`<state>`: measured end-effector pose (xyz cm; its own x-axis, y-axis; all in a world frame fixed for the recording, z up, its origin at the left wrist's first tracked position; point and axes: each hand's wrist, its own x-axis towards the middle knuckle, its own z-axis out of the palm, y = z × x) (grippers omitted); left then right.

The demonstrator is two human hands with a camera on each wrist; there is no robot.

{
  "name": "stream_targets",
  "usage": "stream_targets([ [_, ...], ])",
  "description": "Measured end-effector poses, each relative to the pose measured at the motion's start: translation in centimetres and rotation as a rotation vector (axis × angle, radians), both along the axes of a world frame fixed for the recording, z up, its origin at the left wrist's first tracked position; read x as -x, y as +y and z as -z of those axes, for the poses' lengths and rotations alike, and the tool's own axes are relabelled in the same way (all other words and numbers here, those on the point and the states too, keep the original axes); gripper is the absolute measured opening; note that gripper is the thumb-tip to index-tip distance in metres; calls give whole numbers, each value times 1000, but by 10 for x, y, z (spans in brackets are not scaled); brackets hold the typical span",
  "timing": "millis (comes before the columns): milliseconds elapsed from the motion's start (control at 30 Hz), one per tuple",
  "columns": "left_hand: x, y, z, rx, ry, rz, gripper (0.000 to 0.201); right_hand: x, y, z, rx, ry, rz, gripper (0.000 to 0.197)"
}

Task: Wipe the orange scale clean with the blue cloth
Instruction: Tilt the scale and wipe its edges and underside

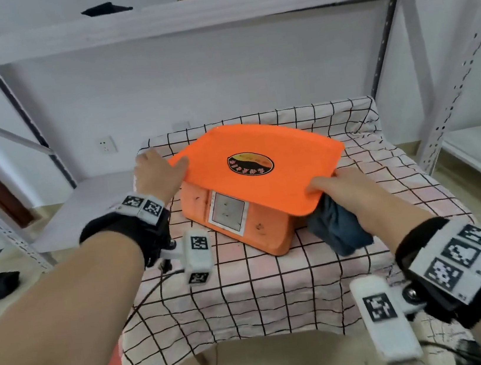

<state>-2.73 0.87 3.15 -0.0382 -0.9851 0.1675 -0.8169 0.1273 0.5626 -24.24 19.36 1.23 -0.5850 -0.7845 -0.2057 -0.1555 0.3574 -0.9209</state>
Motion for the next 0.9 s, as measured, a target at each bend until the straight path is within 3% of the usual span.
stream_targets([
  [100,15,-15,-9,-54,-96,76,50,-8,-3,1,28,-17,57,31],
  [233,22,-23,-8,-105,23,-41,33,0,-10,-10,115,-116,107,6],
  [333,12,-27,-4,-69,99,-179,23,29,-23,-23,162,-106,92,20],
  [433,2,-16,4,-55,132,-62,21,63,-36,-34,175,-36,35,17],
  [500,-1,-5,12,-68,88,38,29,80,-42,-30,54,175,-68,9],
  [567,2,1,14,-44,44,90,29,94,-45,-19,-153,508,-136,28],
  [633,11,4,8,30,-43,101,19,105,-47,-17,-197,783,-34,39],
  [767,32,12,-7,207,-239,164,41,104,-55,-46,281,1015,224,37],
  [833,46,18,-9,299,-298,280,37,98,-63,-62,438,1111,155,39],
  [900,57,25,-5,354,-342,395,34,93,-77,-66,367,1213,-60,37],
])
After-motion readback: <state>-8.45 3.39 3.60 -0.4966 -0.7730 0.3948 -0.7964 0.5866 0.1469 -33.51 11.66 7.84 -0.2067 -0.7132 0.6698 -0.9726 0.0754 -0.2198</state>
